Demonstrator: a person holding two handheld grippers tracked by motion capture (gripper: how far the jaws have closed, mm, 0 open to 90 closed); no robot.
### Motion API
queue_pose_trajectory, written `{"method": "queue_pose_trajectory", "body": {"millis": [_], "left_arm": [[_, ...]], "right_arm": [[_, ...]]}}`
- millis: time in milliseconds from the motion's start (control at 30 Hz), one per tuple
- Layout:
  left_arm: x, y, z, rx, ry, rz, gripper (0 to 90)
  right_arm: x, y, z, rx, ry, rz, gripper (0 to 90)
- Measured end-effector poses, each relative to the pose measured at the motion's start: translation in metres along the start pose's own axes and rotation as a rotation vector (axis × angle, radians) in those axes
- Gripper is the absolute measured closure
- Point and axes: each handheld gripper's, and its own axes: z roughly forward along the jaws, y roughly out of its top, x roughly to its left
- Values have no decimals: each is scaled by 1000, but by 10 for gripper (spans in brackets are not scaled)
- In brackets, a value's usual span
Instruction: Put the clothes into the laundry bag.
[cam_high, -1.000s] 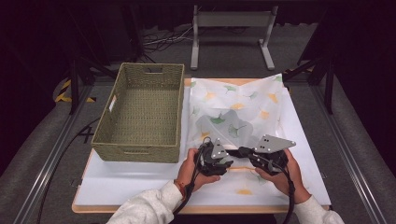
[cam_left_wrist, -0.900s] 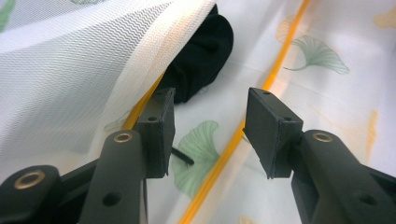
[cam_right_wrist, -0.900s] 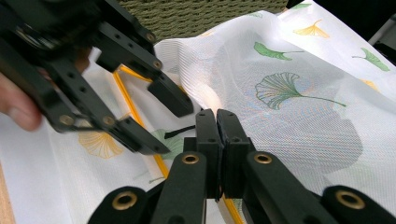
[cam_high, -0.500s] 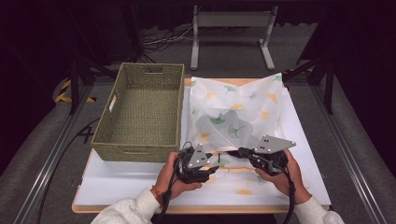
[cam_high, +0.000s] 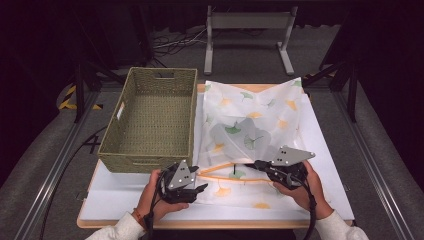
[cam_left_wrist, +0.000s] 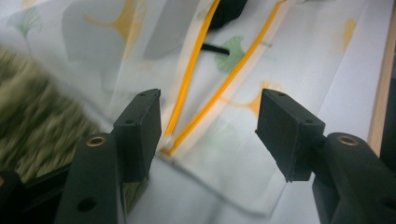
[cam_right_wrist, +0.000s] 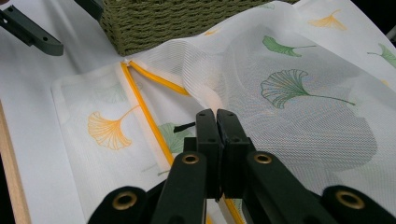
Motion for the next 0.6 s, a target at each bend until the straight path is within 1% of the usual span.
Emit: {"method": "queue_pose_trajectory", "body": {"millis": [67,200,267,333,367,400,433,533,600], "left_arm": [[1,-6,-4,8,3,1,372],[3,-20,-13,39,23,-5,343],[4,-26,-18,46,32,-25,322],[7,-32,-23,41,29,-38,307],[9,-36,-26,45,29,-60,297],[9,-36,-26,45,29,-60,269],[10,-38,-28,48,38,-70,269],[12,-47,-34,61,63,-80,250],[15,-53,-37,64,67,-91,222]], "right_arm": [[0,-1,1,8,3,-7,892],[-1,-3,3,20,4,-4,892],[-1,-4,4,25,4,-4,891],[-2,-5,5,29,5,-4,891],[-2,-6,6,34,5,-5,891],[-1,-7,8,43,8,-6,891],[-1,-7,8,43,8,-6,891],[-2,-10,12,67,12,-11,891],[-3,-13,14,76,13,-6,891]]}}
